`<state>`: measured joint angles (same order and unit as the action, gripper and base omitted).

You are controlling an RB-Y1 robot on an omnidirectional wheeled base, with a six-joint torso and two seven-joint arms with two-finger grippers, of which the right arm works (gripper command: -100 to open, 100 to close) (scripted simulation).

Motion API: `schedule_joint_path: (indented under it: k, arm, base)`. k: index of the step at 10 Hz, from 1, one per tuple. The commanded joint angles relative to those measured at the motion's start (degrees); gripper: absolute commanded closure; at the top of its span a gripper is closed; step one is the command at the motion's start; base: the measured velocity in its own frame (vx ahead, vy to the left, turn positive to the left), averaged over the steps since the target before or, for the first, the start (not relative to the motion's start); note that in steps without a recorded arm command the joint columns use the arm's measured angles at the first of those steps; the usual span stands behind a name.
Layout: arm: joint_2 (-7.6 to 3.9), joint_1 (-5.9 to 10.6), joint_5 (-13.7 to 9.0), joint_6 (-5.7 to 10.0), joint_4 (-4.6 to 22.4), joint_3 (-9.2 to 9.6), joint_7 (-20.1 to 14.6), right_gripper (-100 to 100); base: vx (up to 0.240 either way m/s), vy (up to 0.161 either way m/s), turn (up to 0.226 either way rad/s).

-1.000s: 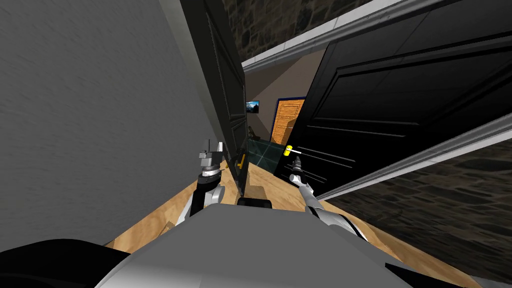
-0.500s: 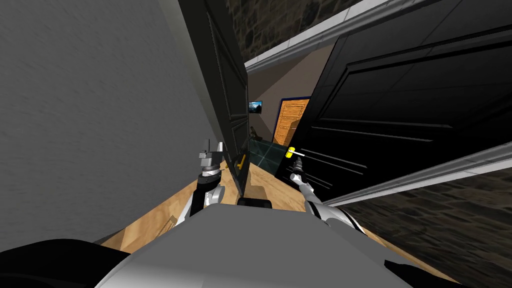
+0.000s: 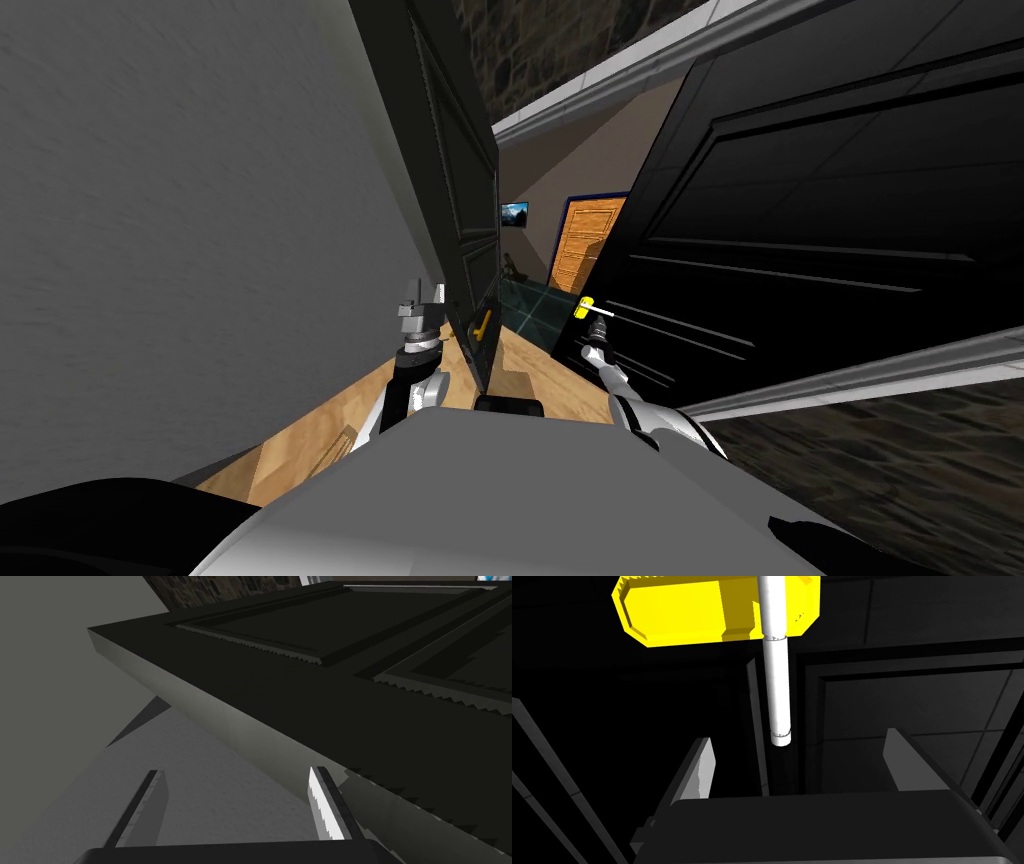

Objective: Pull the door open

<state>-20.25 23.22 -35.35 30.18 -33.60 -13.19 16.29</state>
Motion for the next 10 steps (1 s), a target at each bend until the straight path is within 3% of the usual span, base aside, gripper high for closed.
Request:
schedule_joint_path:
  k: [1, 2, 5, 6, 8, 10]
  arm:
    - [-0.39, 0.97, -0.22, 0.46, 2.07, 0.18, -0.22, -100]
    - [-0.22, 0.48, -0.20, 0.01, 1.01, 0.02, 0.12, -100]
    - [-1.77, 0.24, -1.69, 1.23, 3.10, -3.22, 1.27, -100]
    - [-1.77, 0.24, -1.69, 1.23, 1.83, -3.22, 1.27, -100]
    - [-1.77, 0.24, -1.69, 1.23, 3.10, -3.22, 1.27, -100]
    - [-2.80, 0.04, -2.68, 2.00, 4.40, -5.43, 2.10, -100]
  base:
    - [0.027, -0.037, 0.041]
    - [0.007, -0.014, 0.013]
    - [0.057, -0.112, 0.280]
    - [0.060, -0.125, 0.113]
    - [0.022, -0.028, -0.027]
    - [0.046, -0.075, 0.285]
